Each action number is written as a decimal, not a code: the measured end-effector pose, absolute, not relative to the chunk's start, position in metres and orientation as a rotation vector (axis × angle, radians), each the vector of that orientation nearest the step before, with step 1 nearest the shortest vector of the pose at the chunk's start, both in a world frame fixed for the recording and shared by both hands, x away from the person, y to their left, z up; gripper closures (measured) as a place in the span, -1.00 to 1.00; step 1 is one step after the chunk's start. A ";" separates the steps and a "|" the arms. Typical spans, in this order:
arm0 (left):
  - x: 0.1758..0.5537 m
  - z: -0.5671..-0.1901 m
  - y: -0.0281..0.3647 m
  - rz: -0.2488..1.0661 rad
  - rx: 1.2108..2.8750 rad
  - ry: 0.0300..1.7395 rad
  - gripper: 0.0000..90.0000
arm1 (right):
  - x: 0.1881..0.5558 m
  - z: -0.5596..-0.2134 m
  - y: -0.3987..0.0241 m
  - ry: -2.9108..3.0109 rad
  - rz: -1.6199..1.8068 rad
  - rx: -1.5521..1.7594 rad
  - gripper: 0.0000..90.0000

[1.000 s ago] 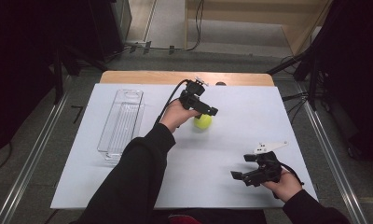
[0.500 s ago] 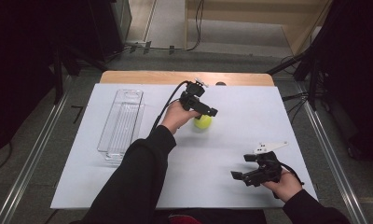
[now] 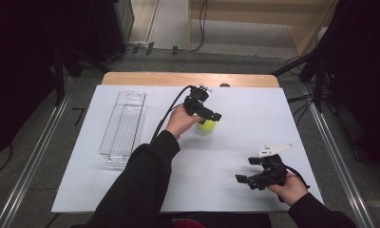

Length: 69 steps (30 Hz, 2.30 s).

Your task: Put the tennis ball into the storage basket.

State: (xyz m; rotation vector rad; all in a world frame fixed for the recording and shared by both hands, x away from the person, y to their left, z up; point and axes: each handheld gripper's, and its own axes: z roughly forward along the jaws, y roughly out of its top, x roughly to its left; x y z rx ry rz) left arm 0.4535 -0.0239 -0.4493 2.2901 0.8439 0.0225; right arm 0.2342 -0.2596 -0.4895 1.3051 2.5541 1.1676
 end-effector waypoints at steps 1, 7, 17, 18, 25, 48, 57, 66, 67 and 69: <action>0.453 -0.449 -0.024 0.022 2.290 0.844 -0.98 | 0.234 -0.490 -0.260 2.554 1.168 1.305 -0.87; 0.452 -0.455 -0.025 0.010 2.299 0.847 -0.98 | 0.234 -0.489 -0.259 2.555 1.167 1.307 -0.87; 0.450 -0.466 -0.027 -0.017 2.333 0.851 -0.98 | 0.234 -0.490 -0.259 2.557 1.164 1.306 -0.87; 0.449 -0.467 -0.027 -0.008 2.340 0.853 -0.98 | 0.234 -0.490 -0.259 2.557 1.163 1.303 -0.87; 0.449 -0.473 -0.027 -0.026 2.337 0.862 -0.98 | 0.234 -0.490 -0.259 2.561 1.161 1.297 -0.87; 0.445 -0.491 -0.029 -0.001 2.380 0.863 -0.98 | 0.234 -0.490 -0.259 2.563 1.155 1.296 -0.87; 0.440 -0.496 -0.031 0.074 2.405 0.849 -0.67 | 0.234 -0.490 -0.259 2.562 1.155 1.297 -0.87; 0.439 -0.496 -0.029 0.126 2.388 0.877 -0.43 | 0.234 -0.490 -0.259 2.564 1.157 1.295 -0.87; 0.438 -0.496 -0.030 0.139 2.396 0.871 -0.43 | 0.234 -0.490 -0.259 2.564 1.156 1.295 -0.87; 0.437 -0.496 -0.031 0.153 2.405 0.863 -0.42 | 0.234 -0.490 -0.259 2.566 1.156 1.292 -0.87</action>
